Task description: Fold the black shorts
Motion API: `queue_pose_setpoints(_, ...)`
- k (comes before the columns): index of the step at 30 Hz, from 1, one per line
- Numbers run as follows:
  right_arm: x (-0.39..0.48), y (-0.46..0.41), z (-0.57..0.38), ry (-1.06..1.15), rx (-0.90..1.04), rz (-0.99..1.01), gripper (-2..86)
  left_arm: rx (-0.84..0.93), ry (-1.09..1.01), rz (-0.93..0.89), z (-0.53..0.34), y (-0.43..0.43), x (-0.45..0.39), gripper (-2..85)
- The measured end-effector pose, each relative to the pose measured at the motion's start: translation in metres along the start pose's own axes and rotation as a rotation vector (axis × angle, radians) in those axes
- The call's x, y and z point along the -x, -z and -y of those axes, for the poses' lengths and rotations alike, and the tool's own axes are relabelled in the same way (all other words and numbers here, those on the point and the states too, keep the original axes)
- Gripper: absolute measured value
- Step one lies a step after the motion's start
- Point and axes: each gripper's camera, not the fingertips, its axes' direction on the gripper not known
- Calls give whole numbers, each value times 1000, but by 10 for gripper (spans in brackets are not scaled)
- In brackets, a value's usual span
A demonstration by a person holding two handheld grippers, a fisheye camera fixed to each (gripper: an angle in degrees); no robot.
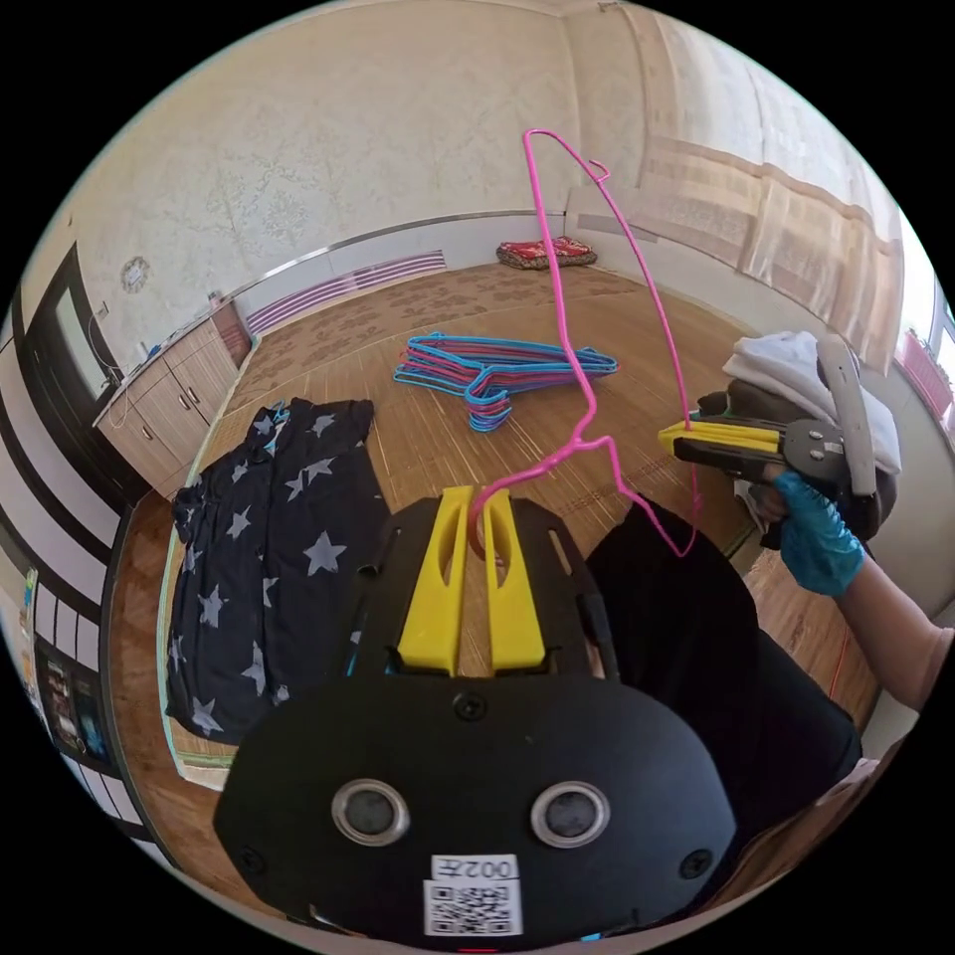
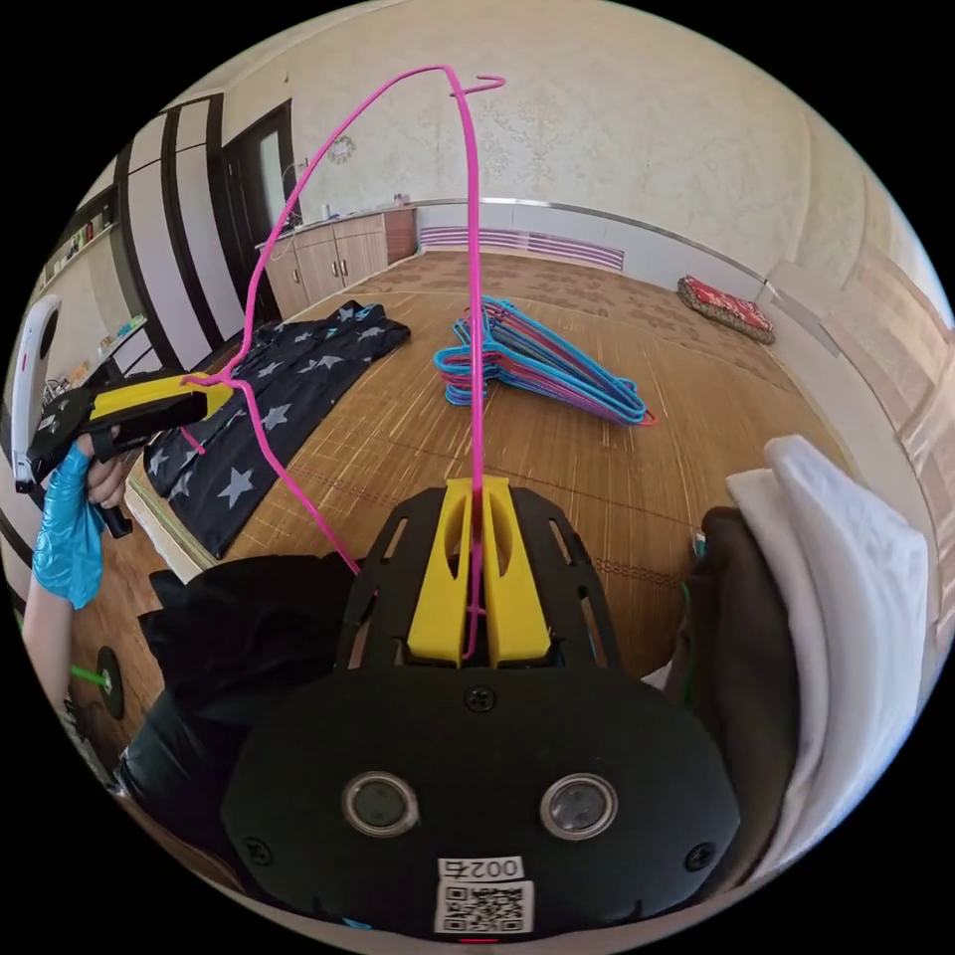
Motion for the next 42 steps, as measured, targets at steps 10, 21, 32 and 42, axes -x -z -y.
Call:
queue_pose_setpoints(10,-14,-65,189,125,227,-350,-8,10,-24,-32,121,-91,23,-9)
queue_pose_setpoints(21,-12,-172,296,373,329,-472,19,112,-38,-57,181,-190,42,-6)
queue_pose_setpoints(32,-18,-217,280,454,293,-487,39,112,-82,-58,184,-210,38,-3)
queue_pose_setpoints(42,-30,-165,256,467,251,-369,56,106,-70,-56,169,-183,37,0)
